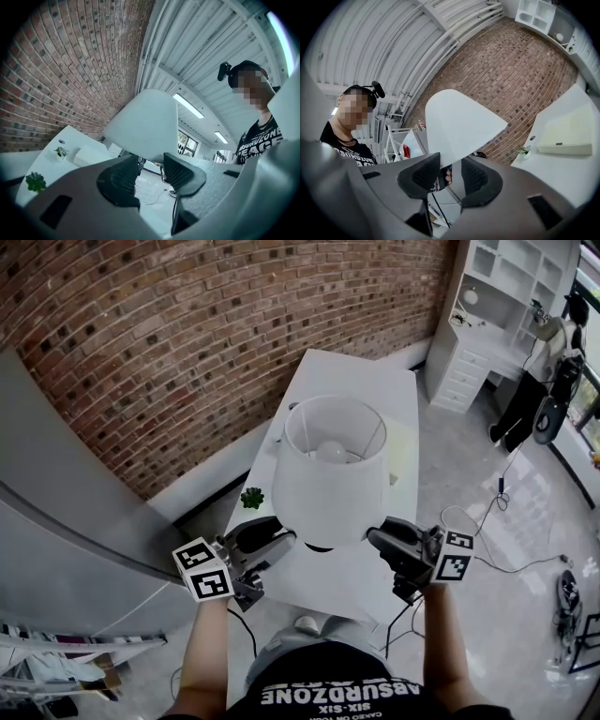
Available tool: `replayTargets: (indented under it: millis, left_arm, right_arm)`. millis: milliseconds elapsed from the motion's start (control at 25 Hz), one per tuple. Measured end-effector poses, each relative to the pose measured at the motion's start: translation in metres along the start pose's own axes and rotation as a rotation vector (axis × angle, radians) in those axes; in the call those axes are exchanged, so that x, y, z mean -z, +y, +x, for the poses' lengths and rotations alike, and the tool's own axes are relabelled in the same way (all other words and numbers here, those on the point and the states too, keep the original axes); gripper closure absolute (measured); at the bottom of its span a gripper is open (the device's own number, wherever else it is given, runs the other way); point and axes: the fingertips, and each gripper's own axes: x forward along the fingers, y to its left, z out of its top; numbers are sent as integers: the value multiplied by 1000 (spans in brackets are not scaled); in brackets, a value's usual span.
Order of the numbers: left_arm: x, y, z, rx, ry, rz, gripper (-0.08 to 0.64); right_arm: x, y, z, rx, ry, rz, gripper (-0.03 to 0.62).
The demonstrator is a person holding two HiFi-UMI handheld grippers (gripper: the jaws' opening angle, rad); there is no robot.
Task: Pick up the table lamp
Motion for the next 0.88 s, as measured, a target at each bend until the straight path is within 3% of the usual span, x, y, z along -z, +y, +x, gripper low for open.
replayTargets:
  millis: [880]
  left_arm:
    - [7, -15, -7, -18, 14, 15, 396]
  right_arm:
    - [9, 14, -6, 8, 31, -44, 448]
